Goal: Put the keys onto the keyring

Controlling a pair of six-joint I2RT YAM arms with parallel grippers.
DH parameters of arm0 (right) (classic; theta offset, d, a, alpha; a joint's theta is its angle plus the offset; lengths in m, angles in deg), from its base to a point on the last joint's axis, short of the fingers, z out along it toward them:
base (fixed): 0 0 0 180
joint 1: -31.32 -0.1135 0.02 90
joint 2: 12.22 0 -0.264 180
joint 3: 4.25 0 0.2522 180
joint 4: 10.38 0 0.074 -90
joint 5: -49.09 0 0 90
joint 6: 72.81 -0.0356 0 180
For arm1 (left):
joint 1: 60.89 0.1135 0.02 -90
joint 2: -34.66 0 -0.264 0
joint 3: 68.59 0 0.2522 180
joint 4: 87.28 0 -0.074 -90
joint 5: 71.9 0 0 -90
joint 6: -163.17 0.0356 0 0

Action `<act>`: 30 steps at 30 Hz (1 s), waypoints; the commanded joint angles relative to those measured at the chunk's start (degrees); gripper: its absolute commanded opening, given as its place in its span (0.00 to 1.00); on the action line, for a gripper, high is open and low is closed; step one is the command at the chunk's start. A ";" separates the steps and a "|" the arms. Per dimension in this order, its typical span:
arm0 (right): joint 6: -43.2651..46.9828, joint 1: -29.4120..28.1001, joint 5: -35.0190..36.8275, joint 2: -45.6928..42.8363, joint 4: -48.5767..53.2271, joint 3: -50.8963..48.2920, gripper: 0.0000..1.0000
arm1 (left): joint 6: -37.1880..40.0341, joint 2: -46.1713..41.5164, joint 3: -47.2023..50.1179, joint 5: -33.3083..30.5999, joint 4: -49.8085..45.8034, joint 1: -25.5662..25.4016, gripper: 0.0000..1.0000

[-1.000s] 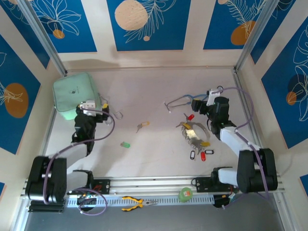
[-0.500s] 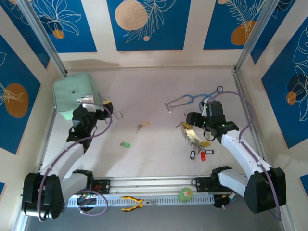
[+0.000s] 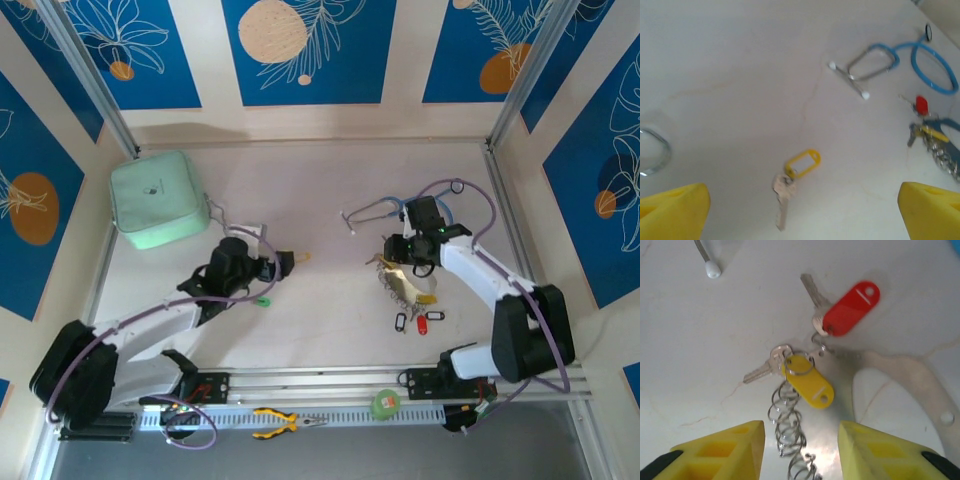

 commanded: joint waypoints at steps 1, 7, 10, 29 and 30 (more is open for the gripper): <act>3.42 -1.51 -0.55 3.62 3.15 4.82 0.42 | -4.45 2.81 -2.42 -2.69 3.48 -3.29 0.96; -9.45 -7.42 6.64 8.45 9.89 7.42 0.35 | -6.12 8.36 -3.20 -2.71 8.55 -5.96 0.96; -20.42 -9.54 9.07 10.44 16.41 9.03 0.29 | -5.91 10.41 -4.04 -2.63 10.57 -6.55 0.96; -34.34 -16.59 15.75 14.86 22.05 10.99 0.28 | -5.21 13.77 -5.48 -2.80 14.41 -6.93 0.96; -34.13 -16.78 15.51 15.29 21.77 11.24 0.29 | -5.22 13.84 -5.56 -2.80 14.41 -7.00 0.95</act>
